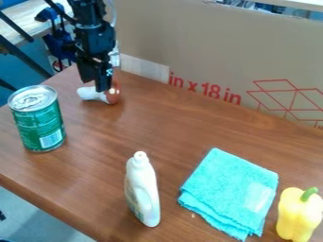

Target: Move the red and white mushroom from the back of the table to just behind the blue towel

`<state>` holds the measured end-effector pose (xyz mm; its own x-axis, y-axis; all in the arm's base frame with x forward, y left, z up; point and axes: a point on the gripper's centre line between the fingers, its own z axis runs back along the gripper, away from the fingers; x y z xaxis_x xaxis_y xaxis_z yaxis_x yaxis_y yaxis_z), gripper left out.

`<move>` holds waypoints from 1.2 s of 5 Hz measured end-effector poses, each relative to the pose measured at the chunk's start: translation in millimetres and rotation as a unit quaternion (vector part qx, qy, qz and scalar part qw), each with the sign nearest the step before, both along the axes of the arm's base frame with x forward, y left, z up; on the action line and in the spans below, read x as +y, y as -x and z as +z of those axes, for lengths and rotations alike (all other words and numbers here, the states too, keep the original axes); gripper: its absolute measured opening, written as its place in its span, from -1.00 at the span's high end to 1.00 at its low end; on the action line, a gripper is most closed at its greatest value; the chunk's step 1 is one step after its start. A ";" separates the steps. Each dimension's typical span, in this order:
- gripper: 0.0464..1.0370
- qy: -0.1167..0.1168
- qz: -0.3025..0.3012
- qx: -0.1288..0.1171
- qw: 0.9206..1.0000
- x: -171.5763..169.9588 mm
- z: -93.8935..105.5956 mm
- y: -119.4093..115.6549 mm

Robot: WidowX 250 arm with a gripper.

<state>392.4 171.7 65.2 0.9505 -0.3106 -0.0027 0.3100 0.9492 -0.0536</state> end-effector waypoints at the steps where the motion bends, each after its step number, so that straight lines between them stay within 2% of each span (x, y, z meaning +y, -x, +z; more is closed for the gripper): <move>1: -0.93 0.005 0.000 0.001 1.000 -1.9 -9.0 -7.3; 2: -0.93 0.010 -0.005 -0.002 1.000 -10.7 -11.3 -15.4; 4: -0.86 0.024 0.017 0.003 1.000 -4.7 -22.5 -12.8; 5: -0.41 0.033 0.033 0.003 0.999 -4.2 -26.1 -7.2; 6: -0.12 0.033 0.049 0.002 0.998 -5.3 -25.1 -1.6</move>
